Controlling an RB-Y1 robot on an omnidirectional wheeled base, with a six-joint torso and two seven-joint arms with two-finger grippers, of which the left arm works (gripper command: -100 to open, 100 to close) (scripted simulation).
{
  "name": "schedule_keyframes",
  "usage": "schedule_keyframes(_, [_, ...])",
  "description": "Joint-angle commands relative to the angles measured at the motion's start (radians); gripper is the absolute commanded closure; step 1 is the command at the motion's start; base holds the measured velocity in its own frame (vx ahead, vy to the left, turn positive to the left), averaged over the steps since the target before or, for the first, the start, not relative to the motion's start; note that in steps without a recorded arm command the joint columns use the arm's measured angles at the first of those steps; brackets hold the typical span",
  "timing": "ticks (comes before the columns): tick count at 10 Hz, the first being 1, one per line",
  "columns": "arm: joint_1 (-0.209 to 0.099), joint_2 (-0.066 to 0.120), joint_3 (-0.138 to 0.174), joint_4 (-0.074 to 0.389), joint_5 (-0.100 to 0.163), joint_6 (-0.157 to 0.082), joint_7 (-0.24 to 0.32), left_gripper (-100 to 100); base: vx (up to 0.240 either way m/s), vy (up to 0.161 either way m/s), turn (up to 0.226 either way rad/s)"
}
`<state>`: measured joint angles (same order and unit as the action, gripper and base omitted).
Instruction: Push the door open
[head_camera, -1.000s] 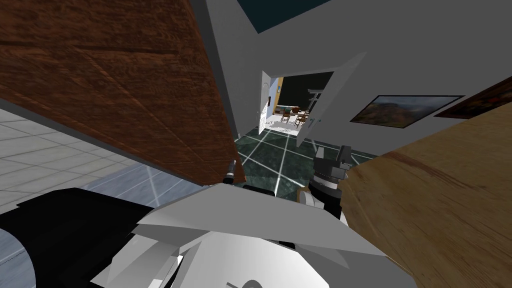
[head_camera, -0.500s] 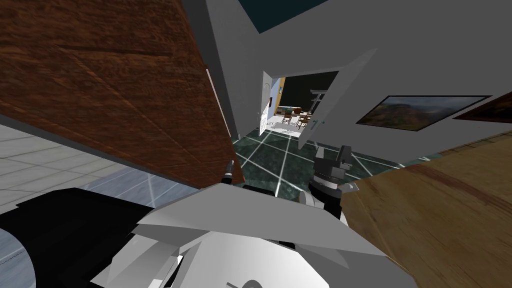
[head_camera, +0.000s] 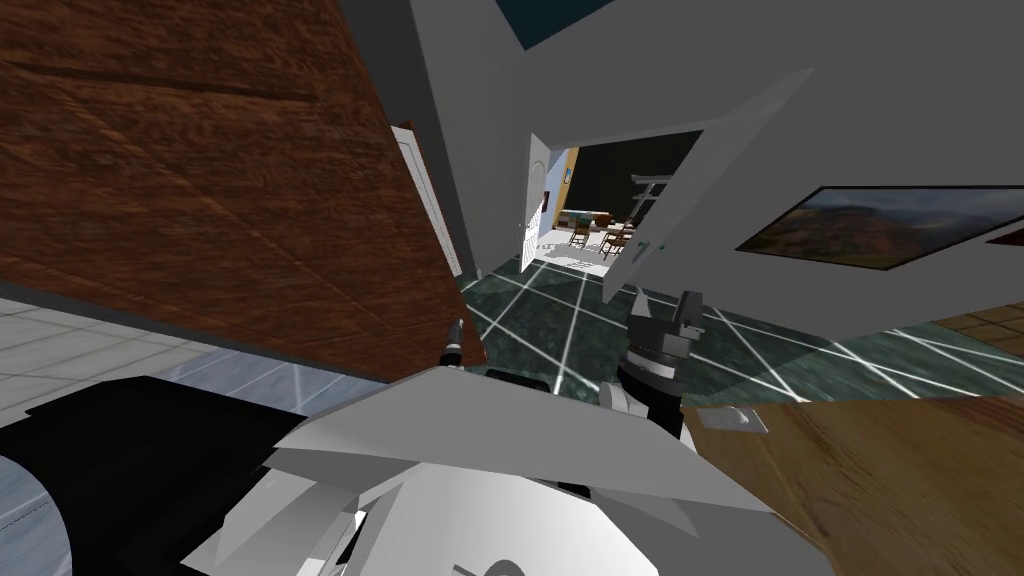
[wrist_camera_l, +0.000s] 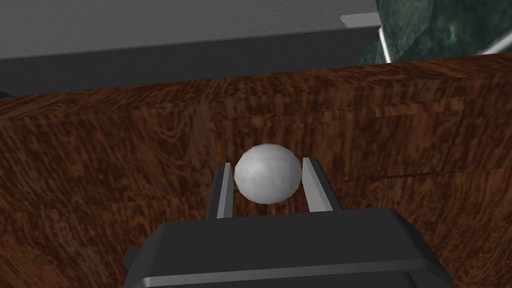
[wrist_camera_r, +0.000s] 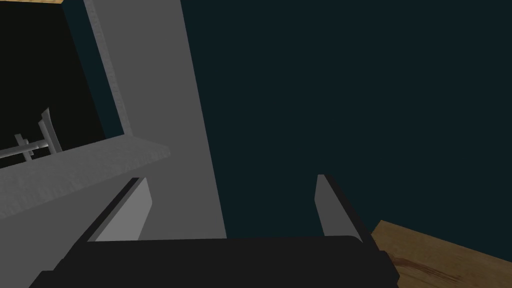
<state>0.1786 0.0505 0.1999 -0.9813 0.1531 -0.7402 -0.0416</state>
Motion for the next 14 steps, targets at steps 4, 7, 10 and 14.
schedule_keyframes(4, [-0.003,-0.011,0.031,0.01,0.016,0.002,-0.008,100,0.157,-0.024,0.054])
schedule_keyframes(7, [-0.004,-0.001,0.064,0.01,0.034,-0.001,-0.017,100,0.18,-0.001,0.046])
schedule_keyframes(10, [-0.004,0.001,0.099,0.011,0.053,-0.001,-0.027,100,0.202,0.006,0.045])
schedule_keyframes(14, [-0.004,-0.013,0.156,0.011,0.083,-0.002,-0.044,100,0.243,0.0,0.081])
